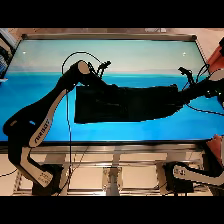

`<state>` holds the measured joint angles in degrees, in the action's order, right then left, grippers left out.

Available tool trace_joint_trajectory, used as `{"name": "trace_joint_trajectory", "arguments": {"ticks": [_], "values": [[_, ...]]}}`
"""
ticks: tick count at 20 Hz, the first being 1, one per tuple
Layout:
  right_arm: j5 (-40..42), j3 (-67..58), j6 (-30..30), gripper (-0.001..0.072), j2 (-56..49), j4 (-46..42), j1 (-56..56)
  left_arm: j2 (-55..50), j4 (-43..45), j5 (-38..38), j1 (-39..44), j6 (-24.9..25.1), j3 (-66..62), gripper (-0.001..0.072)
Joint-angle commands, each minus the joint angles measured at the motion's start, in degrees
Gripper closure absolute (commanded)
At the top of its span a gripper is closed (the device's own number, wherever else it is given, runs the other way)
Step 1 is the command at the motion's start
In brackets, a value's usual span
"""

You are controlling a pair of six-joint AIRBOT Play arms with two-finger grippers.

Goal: Fold the clothes and pants, and hang the long-sleeved shirts on hangers.

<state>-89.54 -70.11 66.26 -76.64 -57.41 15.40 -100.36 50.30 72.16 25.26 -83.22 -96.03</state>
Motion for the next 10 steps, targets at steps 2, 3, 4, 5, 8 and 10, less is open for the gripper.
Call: {"name": "trace_joint_trajectory", "arguments": {"ticks": [2, 3, 4, 5, 8, 10], "values": [[-1.25, 0.00, 0.07, 0.0306, 0.04, 0.00, -0.02, -0.02, -2.27, 0.87, -0.92, 2.91, -0.02, 0.0397], [-1.42, 0.00, 0.07, 0.0306, 0.07, 0.00, -0.02, -0.02, -1.42, 2.29, -1.99, 2.89, -0.02, 0.0398], [-1.44, 0.00, 0.07, 0.0306, 0.07, 0.00, -0.02, 0.09, 0.92, 4.13, -3.32, 2.03, -0.02, 0.0424], [-1.42, 0.00, 0.07, 0.0306, 0.07, 0.00, -0.02, 0.33, 5.42, 6.67, -4.94, -0.22, -0.02, 0.0434], [-1.40, 0.02, 0.04, 0.0306, 0.07, 0.00, -0.02, 2.25, 19.80, 13.68, -9.27, -3.85, 1.46, 0.0432], [-1.33, 0.02, 0.04, 0.0306, 0.07, 0.02, -0.02, 5.16, 23.19, 13.51, -12.52, -3.82, 5.49, 0.0426]]}}
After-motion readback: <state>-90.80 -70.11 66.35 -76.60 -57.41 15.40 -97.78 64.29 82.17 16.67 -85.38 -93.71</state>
